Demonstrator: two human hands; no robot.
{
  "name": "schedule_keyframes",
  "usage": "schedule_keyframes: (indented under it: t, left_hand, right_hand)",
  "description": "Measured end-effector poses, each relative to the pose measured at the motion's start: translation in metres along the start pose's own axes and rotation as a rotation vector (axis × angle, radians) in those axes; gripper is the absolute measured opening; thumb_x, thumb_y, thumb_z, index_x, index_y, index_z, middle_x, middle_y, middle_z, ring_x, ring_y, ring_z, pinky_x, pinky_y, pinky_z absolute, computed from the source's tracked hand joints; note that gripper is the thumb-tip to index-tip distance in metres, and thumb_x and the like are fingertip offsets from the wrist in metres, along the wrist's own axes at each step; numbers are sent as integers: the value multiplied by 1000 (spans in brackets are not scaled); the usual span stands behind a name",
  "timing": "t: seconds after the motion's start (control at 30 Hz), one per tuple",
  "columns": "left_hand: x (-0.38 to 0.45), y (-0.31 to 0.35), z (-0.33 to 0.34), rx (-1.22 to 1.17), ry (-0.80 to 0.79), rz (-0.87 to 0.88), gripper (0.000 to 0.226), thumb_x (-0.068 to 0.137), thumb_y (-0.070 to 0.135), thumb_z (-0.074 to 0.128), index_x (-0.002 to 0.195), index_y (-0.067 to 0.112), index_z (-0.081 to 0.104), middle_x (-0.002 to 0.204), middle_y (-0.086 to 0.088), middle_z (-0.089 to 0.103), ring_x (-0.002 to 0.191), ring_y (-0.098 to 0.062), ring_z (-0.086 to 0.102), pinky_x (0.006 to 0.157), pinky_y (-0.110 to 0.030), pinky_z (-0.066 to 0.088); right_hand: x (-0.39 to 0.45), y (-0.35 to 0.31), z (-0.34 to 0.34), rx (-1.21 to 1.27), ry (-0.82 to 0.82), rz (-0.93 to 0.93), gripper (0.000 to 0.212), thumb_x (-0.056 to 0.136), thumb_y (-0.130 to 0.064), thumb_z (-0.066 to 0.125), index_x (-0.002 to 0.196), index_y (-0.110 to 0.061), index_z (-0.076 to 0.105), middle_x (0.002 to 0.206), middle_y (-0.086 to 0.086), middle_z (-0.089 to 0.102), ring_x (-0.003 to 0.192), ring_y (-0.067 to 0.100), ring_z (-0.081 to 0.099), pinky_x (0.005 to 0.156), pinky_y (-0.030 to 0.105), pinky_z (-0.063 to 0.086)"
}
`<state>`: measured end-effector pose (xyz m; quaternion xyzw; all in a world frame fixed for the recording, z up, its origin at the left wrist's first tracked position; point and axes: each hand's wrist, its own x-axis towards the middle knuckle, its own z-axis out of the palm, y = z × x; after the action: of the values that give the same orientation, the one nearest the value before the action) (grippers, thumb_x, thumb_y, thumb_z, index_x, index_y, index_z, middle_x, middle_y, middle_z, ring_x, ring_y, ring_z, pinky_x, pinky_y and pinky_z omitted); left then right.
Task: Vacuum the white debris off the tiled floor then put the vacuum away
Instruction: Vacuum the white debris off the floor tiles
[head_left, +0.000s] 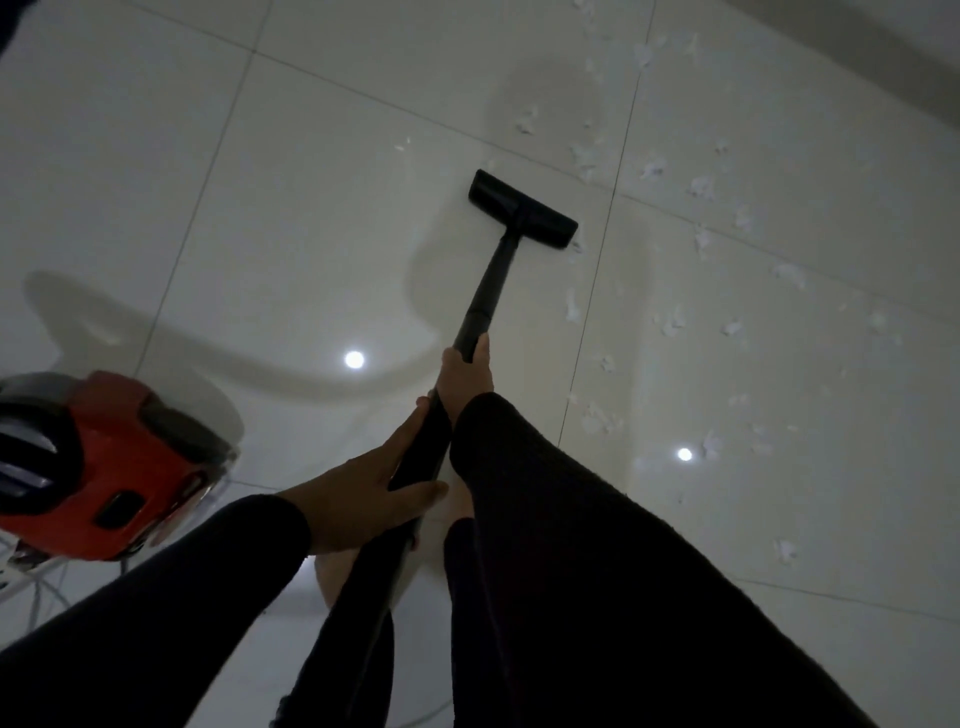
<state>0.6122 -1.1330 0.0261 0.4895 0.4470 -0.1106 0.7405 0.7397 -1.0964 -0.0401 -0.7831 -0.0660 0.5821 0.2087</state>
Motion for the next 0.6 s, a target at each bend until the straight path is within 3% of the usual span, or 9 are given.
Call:
schedule_keyframes:
  t: [0.13, 0.3, 0.37, 0.47, 0.6]
  left_hand:
    - [8, 21, -2, 76, -8, -34, 85, 92, 37, 52, 140, 52, -17, 122, 4, 54, 78, -4, 66, 60, -12, 50]
    - [20, 54, -1, 61, -7, -37, 83, 92, 37, 51, 141, 52, -15, 113, -4, 60, 80, -2, 62, 69, -12, 47]
    - [24, 64, -1, 48, 6, -36, 82, 92, 37, 51, 140, 53, -15, 108, -3, 61, 79, -2, 62, 68, -12, 47]
    - [30, 75, 0, 37, 41, -31, 82, 93, 35, 50, 139, 55, -14, 96, 4, 58, 72, 1, 60, 59, -8, 45]
    - [30, 87, 1, -36, 74, -25, 81, 93, 31, 52, 139, 56, -10, 75, 16, 56, 64, 3, 64, 58, -10, 48]
  right_hand:
    - [5, -15, -17, -8, 21, 24, 67, 97, -31, 36, 151, -43, -1, 129, 17, 55, 91, 29, 57, 95, 47, 49]
    - [20, -35, -40, 56, -7, 37, 66, 99, -26, 37, 152, -40, -1, 86, 6, 52, 78, 23, 55, 94, 47, 50]
    - [26, -42, -45, 52, -20, 24, 65, 100, -26, 37, 152, -39, 1, 80, 4, 48, 72, 20, 53, 91, 44, 51]
    - [30, -53, -49, 17, -36, 41, 65, 99, -30, 37, 151, -44, 0, 83, 5, 52, 75, 22, 54, 91, 47, 52]
    - [31, -66, -53, -47, -81, 29, 64, 99, -32, 36, 151, -44, 0, 100, 4, 53, 80, 20, 55, 84, 39, 51]
